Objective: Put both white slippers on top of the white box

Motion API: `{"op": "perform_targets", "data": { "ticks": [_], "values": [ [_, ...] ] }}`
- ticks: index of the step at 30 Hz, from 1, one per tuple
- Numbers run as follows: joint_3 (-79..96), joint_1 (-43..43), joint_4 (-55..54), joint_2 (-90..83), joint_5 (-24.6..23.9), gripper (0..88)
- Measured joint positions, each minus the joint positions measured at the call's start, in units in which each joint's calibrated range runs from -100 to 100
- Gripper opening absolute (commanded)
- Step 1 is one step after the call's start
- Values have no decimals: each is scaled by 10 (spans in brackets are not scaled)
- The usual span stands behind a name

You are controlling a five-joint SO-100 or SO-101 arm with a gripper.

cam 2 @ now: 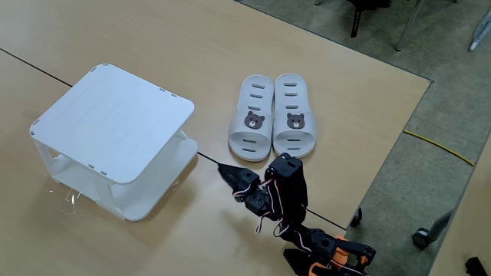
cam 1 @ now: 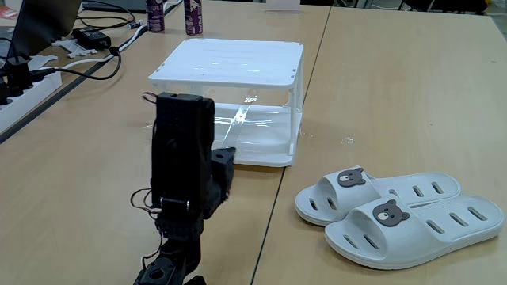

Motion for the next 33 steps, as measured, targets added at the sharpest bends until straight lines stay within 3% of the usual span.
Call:
{"op": "perform_targets", "data": {
  "ticks": [13,17,21,33],
  "values": [
    [-28,236,0,101,0,7],
    [-29,242,0,102,0,33],
    [-37,242,0,102,0,192],
    [-134,242,0,109,0,202]
  ]
}}
